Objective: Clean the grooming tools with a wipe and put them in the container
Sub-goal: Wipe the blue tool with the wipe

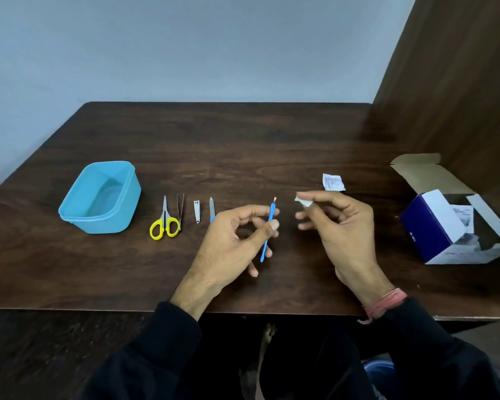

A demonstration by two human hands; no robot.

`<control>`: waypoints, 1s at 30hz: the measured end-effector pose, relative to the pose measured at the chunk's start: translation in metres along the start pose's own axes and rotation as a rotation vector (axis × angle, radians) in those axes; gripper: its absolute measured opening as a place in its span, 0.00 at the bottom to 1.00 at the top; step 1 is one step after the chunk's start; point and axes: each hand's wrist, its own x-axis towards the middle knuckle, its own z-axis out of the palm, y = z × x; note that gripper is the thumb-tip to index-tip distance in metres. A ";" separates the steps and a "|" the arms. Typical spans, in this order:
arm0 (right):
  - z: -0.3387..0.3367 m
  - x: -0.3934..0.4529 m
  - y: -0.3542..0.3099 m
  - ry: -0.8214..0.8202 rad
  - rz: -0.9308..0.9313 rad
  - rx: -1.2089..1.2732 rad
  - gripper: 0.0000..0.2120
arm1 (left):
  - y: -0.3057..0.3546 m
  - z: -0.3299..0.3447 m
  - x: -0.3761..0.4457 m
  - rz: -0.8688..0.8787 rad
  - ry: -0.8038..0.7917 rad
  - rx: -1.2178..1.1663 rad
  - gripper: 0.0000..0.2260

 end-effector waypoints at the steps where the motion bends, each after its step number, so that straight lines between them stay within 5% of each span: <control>1: -0.003 0.001 0.000 0.010 0.018 0.017 0.11 | 0.000 0.000 0.000 0.004 0.006 0.001 0.09; 7: -0.011 -0.003 -0.002 -0.196 -0.133 -0.220 0.07 | -0.005 0.002 -0.001 0.058 0.013 0.117 0.10; 10: -0.011 -0.006 -0.002 -0.146 -0.157 -0.307 0.10 | -0.007 0.000 -0.001 0.072 0.033 0.144 0.11; 14: -0.009 -0.011 -0.004 0.017 -0.444 -0.481 0.08 | -0.009 0.003 -0.001 0.067 0.037 0.184 0.11; 18: -0.008 -0.015 0.001 -0.073 -0.654 -0.666 0.06 | -0.009 0.003 -0.001 0.080 0.001 0.206 0.13; 22: -0.009 -0.013 0.006 -0.179 -0.669 -0.763 0.08 | -0.010 0.003 -0.001 0.099 0.004 0.256 0.12; 30: -0.008 -0.013 0.004 -0.125 -0.649 -0.789 0.10 | -0.010 0.002 -0.001 0.086 -0.008 0.259 0.11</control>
